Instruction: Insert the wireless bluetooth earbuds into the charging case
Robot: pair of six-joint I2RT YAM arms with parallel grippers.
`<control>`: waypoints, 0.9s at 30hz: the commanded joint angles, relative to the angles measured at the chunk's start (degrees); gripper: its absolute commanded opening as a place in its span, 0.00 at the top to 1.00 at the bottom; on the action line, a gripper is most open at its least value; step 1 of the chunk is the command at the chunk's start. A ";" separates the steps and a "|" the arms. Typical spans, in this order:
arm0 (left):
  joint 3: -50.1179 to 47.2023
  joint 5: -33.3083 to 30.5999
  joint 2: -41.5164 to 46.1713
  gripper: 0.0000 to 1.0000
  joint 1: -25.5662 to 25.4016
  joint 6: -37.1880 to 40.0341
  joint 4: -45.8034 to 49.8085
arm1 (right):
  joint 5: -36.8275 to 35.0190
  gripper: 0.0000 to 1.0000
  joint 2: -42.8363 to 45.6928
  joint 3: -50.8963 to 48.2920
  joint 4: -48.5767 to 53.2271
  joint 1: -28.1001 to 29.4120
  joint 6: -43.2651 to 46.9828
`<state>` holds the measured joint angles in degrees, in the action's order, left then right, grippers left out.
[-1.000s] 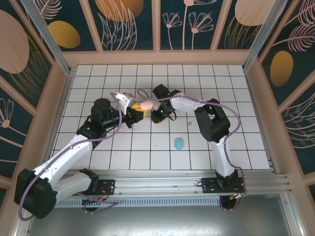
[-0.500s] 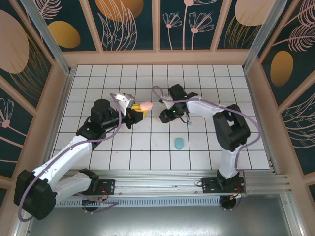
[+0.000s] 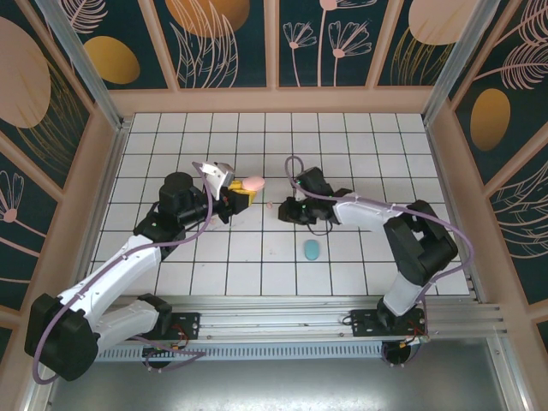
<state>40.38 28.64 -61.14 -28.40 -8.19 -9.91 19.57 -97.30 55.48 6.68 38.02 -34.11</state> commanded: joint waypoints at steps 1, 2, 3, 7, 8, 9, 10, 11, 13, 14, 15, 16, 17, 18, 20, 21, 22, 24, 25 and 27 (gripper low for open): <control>0.88 -1.28 -0.25 1.00 0.46 0.16 0.83 | -1.17 0.83 -3.43 5.21 -2.68 1.61 -4.86; 1.06 -1.52 -0.21 1.00 0.45 0.44 1.30 | -1.55 0.85 -4.86 6.83 -1.40 1.57 -4.83; 1.11 -1.78 -0.16 1.00 0.50 0.62 1.68 | -1.47 0.87 -6.00 8.16 -0.87 1.61 -4.96; 0.52 -2.70 0.62 1.00 0.48 0.98 2.20 | -3.13 0.88 -9.89 13.62 2.07 1.62 -2.37; 0.19 -2.89 0.84 1.00 0.46 0.98 2.12 | -3.87 0.88 -11.31 15.64 3.44 1.49 -0.39; 0.03 -2.98 1.01 1.00 0.45 0.94 1.92 | -3.54 0.87 -12.99 17.87 4.66 1.21 2.13; -0.10 -2.96 1.07 1.00 0.41 0.90 1.88 | -2.68 0.87 -14.52 19.95 5.95 0.82 4.35; -0.21 -2.89 1.03 1.00 0.52 0.81 1.77 | -1.71 0.87 -16.92 22.97 8.13 0.22 6.75; -0.24 -2.84 0.87 1.00 0.48 0.85 1.88 | -0.24 0.87 -20.77 28.15 11.66 -0.81 10.62; -0.21 -2.85 0.83 1.00 0.45 0.89 1.98 | 0.42 0.87 -22.74 30.46 13.36 -1.32 12.31; -0.21 -2.94 0.83 1.00 0.45 0.89 2.08 | 1.31 0.87 -24.47 32.43 14.72 -1.96 13.52; -0.13 -2.98 0.98 1.00 0.52 0.89 2.21 | 2.40 0.87 -25.81 33.71 15.66 -2.44 14.23; -0.19 -3.08 1.07 1.00 0.50 0.89 2.29 | 3.48 0.88 -26.93 34.76 16.34 -3.02 14.97; -0.21 -3.24 1.31 1.00 0.46 0.89 2.40 | 4.20 0.87 -27.77 35.19 16.73 -3.40 15.58; -0.45 -3.52 1.77 1.00 0.45 0.80 2.48 | 4.93 0.88 -28.61 35.39 17.33 -3.79 16.81; -0.56 -3.69 1.98 1.00 0.48 0.90 2.61 | 5.04 0.88 -28.84 35.31 17.72 -3.92 17.49; -0.62 -3.82 2.12 1.00 0.50 0.89 2.77 | 5.12 0.88 -28.91 35.10 18.00 -3.93 18.01; -0.78 -3.95 2.26 1.00 0.45 0.97 2.97 | 5.58 0.88 -28.70 34.42 18.44 -4.02 19.29; -0.81 -3.97 2.26 1.00 0.45 0.98 2.97 | 5.98 0.88 -28.51 34.07 18.37 -4.04 19.74; -0.71 -3.90 2.17 1.00 0.52 0.98 2.97 | 6.35 0.88 -28.02 33.05 18.61 -3.97 20.47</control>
<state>40.38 25.02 -59.86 -28.40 -8.12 -7.22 23.77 -125.89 89.23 21.78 33.52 -16.93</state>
